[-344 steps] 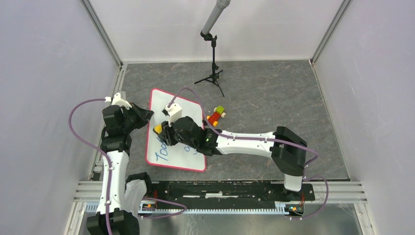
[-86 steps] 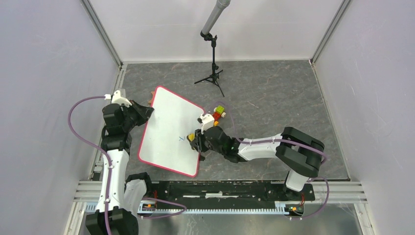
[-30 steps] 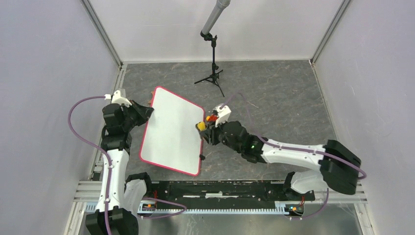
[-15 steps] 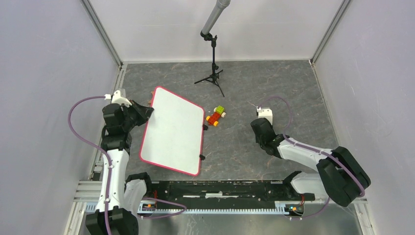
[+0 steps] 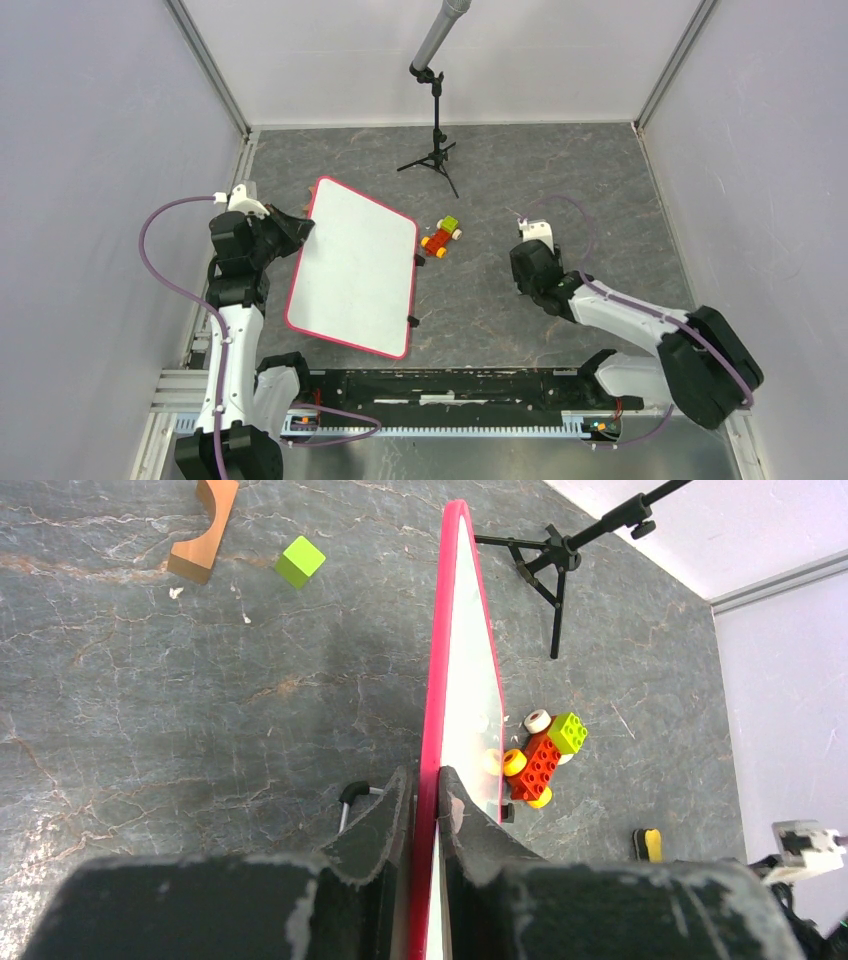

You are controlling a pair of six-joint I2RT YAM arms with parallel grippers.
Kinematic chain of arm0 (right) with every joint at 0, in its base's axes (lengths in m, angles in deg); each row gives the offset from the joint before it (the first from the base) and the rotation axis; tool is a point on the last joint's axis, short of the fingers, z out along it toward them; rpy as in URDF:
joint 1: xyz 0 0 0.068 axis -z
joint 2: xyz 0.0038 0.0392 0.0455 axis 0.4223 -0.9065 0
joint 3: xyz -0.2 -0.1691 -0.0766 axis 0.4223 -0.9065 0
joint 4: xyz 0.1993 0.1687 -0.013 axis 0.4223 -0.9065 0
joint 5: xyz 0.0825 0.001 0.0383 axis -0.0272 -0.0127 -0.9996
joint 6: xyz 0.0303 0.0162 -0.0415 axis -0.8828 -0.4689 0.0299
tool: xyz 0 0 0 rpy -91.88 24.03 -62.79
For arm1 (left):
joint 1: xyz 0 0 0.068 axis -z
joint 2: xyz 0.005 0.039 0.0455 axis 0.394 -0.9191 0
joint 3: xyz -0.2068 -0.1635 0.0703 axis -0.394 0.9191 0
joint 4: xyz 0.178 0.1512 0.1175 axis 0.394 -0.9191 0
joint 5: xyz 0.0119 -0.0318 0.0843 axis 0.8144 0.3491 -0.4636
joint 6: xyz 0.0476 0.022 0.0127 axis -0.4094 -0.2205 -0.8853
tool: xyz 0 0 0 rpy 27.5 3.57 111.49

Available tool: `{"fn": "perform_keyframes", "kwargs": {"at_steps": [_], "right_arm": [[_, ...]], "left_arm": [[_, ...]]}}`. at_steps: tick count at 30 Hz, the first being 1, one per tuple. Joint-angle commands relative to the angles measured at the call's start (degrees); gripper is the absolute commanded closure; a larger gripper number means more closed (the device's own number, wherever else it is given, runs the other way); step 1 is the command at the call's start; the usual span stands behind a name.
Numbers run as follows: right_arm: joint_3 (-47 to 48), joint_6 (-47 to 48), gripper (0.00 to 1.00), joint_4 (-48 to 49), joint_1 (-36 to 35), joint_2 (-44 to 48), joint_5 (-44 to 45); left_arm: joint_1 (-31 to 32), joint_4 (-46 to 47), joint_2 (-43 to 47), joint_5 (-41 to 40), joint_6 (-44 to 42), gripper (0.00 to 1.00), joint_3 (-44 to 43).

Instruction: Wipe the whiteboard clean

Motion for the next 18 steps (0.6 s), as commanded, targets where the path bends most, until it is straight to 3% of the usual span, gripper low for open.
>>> {"fn": "perform_keyframes", "kwargs": {"at_steps": [1, 5, 9, 18], "right_arm": [[5.8, 2.2, 0.31, -6.1, -6.9, 10.4, 0.9], [4.3, 2.6, 0.21, -0.5, -10.8, 18.8, -7.1], [0.0, 2.8, 0.17, 4.8, -11.0, 21.2, -12.7], [5.1, 7.3, 0.1, -4.7, -11.0, 27.4, -8.5]], "left_arm": [[0.5, -3.4, -0.3, 0.2, 2.3, 0.98, -0.4], [0.4, -3.4, -0.5, 0.1, 2.2, 0.98, -0.6], [0.5, -6.1, 0.2, -2.2, -0.3, 0.94, -2.4], [0.5, -8.8, 1.9, -6.3, -2.1, 0.37, -5.9]]}}
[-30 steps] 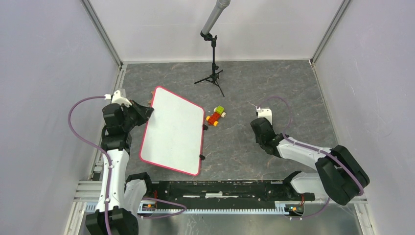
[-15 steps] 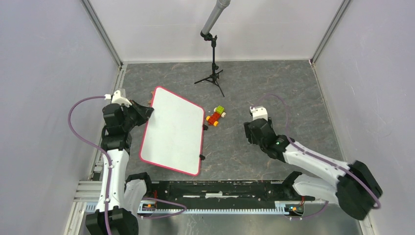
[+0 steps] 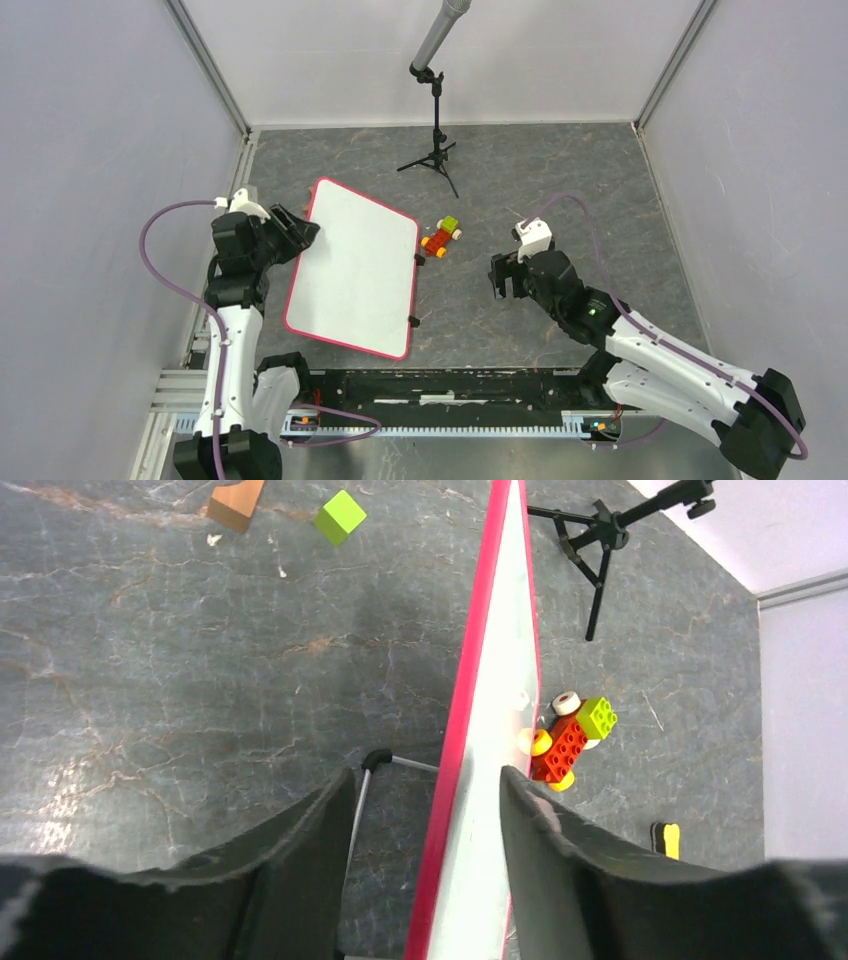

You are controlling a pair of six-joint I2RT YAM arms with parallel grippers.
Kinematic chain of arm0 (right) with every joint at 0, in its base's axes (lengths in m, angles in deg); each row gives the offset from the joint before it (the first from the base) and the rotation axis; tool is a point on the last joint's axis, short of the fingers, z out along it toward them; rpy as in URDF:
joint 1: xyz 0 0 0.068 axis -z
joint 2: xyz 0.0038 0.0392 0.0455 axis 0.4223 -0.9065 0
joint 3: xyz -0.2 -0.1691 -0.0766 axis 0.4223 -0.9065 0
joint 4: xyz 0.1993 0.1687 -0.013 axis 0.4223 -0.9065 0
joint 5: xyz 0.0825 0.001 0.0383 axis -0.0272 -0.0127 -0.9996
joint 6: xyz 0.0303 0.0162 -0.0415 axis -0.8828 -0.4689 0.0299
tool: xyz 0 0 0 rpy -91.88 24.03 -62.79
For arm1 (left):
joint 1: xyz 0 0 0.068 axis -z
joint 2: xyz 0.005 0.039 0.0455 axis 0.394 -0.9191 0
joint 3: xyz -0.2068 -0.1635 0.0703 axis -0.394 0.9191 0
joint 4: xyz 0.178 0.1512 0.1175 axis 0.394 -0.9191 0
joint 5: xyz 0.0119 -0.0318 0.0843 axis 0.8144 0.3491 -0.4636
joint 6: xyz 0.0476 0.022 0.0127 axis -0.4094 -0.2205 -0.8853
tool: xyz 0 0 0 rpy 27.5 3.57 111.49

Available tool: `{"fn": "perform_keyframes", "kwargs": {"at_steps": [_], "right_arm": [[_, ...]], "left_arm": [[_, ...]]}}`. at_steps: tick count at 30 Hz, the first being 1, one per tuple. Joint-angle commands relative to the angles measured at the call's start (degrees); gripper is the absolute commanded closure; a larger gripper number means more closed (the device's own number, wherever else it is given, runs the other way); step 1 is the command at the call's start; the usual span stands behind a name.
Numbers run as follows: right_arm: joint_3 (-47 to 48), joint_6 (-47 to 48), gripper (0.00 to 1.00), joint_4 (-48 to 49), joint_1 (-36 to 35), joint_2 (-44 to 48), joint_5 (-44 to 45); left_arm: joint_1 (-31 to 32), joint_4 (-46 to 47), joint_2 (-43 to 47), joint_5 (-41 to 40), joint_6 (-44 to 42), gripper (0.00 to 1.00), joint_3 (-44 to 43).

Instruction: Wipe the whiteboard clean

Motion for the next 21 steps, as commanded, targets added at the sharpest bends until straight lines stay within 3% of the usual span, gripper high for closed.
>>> {"fn": "perform_keyframes", "kwargs": {"at_steps": [1, 3, 5, 8, 11, 21], "right_arm": [[5.2, 4.0, 0.08, -5.1, -0.3, 5.5, 2.8], [7.8, 5.2, 0.04, -8.2, -0.2, 7.3, 4.9], [10.9, 6.2, 0.02, -11.1, -0.2, 9.1, 7.1], [15.1, 7.8, 0.02, -14.8, -0.2, 12.0, 10.1], [19.2, 8.8, 0.02, -17.7, -0.2, 14.5, 13.3], [29.0, 16.5, 0.02, -17.5, -0.2, 28.0, 16.1]], "left_arm": [[0.2, -3.3, 1.5, -3.5, -2.0, 0.29, -5.9], [0.2, -5.5, 1.3, -4.7, -2.7, 0.09, -8.9], [0.3, -8.1, 1.0, -5.6, -3.5, 0.01, -12.2], [1.0, -9.7, 0.9, -3.7, -3.9, 0.0, -16.6], [3.4, -9.1, 0.1, 4.4, -4.7, 0.0, -21.0], [22.1, -6.0, 3.7, 21.9, -12.0, 0.0, -39.0]]}}
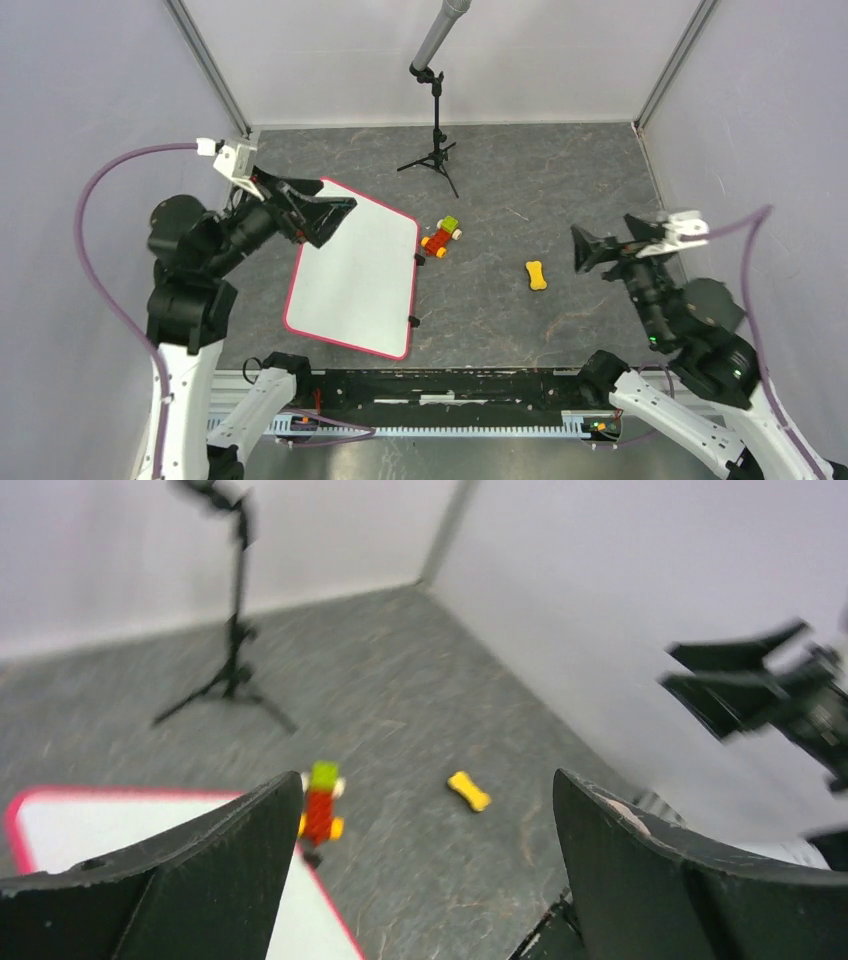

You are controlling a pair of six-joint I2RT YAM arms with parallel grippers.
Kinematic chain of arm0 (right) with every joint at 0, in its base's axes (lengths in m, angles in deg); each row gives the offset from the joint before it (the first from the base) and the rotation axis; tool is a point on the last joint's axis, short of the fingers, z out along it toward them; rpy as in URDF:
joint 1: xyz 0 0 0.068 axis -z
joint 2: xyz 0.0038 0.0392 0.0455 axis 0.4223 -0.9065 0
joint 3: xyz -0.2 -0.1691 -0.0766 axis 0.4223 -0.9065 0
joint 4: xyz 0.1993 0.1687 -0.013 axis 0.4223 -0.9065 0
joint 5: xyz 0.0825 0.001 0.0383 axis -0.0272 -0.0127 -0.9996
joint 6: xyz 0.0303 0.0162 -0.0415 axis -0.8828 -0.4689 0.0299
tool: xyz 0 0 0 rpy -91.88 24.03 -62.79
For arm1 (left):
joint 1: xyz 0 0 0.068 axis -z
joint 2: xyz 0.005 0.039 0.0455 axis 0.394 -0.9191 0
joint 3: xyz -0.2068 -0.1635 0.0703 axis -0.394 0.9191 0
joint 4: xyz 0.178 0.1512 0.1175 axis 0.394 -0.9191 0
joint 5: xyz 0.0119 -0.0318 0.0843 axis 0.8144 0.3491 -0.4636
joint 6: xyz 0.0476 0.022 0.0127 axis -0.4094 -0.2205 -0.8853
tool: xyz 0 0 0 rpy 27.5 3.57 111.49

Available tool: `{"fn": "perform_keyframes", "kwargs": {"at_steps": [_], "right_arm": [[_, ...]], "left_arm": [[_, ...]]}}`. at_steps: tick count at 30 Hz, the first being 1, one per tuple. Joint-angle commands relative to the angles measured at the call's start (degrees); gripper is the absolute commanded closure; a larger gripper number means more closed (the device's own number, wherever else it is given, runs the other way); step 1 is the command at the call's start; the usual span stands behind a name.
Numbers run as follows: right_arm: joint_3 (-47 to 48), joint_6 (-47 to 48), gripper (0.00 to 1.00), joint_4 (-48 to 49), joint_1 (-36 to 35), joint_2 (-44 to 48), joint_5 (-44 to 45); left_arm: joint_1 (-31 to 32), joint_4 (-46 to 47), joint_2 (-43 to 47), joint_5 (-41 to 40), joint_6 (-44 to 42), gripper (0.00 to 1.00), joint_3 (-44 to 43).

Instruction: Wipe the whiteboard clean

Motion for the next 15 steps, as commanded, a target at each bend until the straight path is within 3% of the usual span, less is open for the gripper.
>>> {"fn": "perform_keyframes", "kwargs": {"at_steps": [1, 9, 15], "right_arm": [[4.9, 5.6, 0.02, 1.0, -0.2, 5.7, 2.5], [8.7, 7.1, 0.02, -0.5, -0.2, 8.1, 5.9], [7.3, 6.2, 0.02, 0.2, -0.2, 8.2, 9.3]], "left_arm": [[5.2, 3.0, 2.6, 10.9, -6.5, 0.0, -7.0], [5.9, 13.3, 12.5, 10.0, -4.7, 0.0, -0.3], [5.9, 14.5, 14.9, 7.9, -4.4, 0.0, 0.4]]}}
